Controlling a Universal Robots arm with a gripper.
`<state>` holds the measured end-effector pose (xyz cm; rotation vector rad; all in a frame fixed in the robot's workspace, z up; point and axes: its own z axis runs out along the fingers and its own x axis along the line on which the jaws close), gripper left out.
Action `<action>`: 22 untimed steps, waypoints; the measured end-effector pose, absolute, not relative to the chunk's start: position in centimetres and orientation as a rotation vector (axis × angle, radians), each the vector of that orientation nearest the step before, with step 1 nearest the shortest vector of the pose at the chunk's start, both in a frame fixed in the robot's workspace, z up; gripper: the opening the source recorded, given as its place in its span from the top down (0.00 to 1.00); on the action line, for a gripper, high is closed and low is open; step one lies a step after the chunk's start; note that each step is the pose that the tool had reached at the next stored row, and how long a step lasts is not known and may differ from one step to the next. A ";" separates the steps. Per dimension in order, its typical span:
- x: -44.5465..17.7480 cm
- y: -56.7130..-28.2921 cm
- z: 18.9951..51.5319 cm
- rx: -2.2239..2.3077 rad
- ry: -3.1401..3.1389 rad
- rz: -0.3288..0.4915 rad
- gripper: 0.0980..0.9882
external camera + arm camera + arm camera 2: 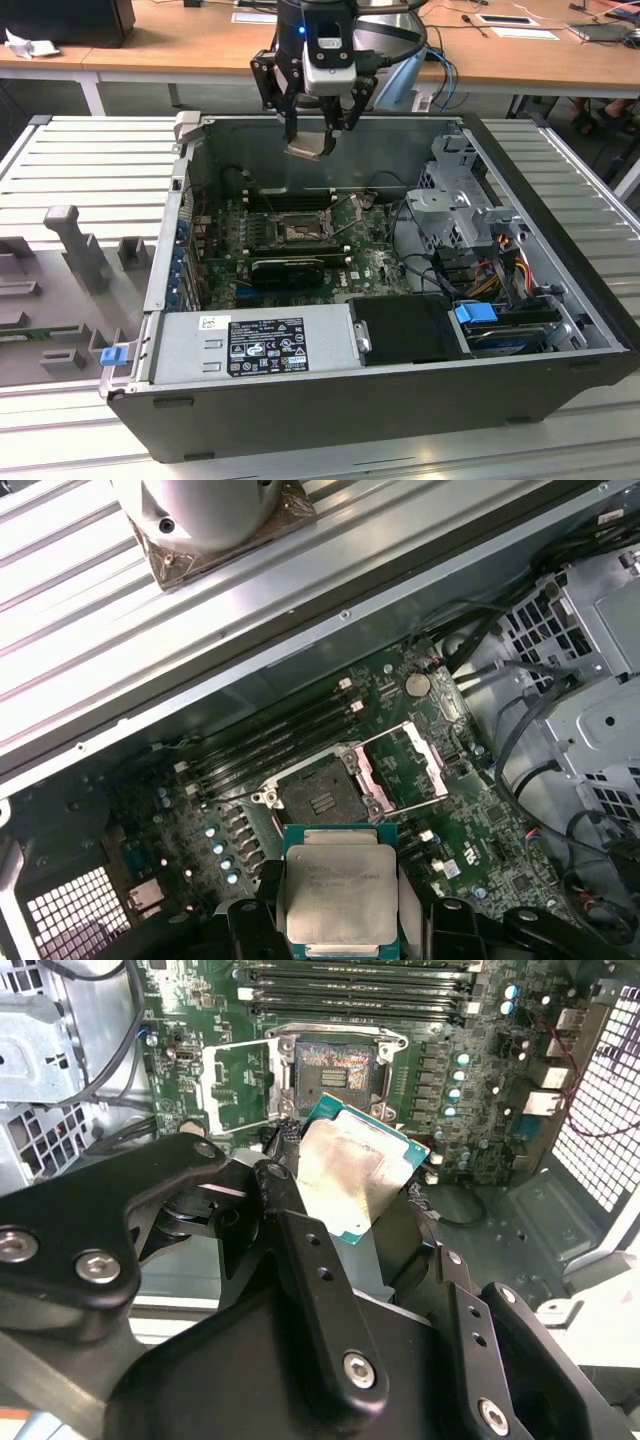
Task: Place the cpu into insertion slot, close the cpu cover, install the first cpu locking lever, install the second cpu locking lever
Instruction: 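Place the cpu into insertion slot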
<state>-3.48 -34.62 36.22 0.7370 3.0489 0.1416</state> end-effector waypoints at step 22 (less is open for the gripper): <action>-3.5 -34.6 35.5 0.845 3.026 0.138 0.51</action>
